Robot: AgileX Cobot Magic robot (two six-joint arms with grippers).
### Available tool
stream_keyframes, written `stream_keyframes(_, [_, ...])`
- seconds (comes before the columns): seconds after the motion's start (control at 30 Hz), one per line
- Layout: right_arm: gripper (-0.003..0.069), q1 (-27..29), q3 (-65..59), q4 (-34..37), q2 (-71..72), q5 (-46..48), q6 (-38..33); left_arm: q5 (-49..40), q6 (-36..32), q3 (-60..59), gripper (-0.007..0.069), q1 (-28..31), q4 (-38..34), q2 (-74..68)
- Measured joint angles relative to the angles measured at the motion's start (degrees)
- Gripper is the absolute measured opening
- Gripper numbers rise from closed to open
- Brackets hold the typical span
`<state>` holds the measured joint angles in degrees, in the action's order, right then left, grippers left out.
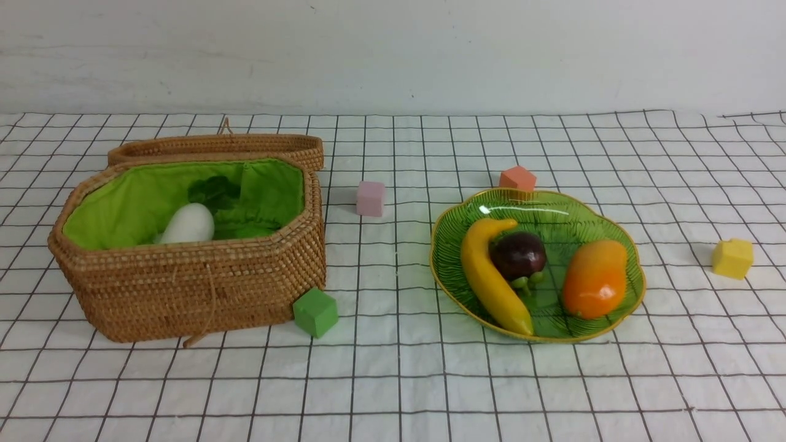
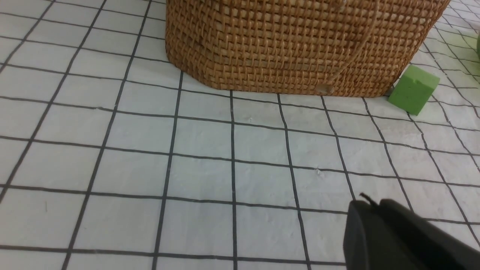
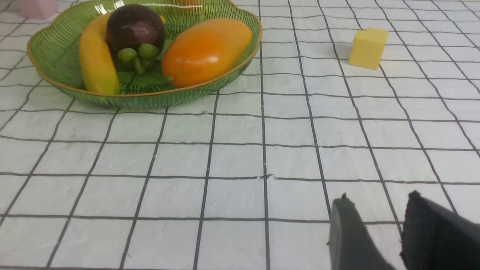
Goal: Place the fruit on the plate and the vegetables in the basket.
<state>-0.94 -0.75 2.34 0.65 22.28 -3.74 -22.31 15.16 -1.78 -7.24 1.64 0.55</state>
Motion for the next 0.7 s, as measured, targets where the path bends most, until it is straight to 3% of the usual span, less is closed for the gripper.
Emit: stream_keyframes(0.7, [0.0242,0.0,0.0,0.0,0.0,0.0,0.0,0.0,0.0,0.0,0.0041,0.0,0.0,0.0])
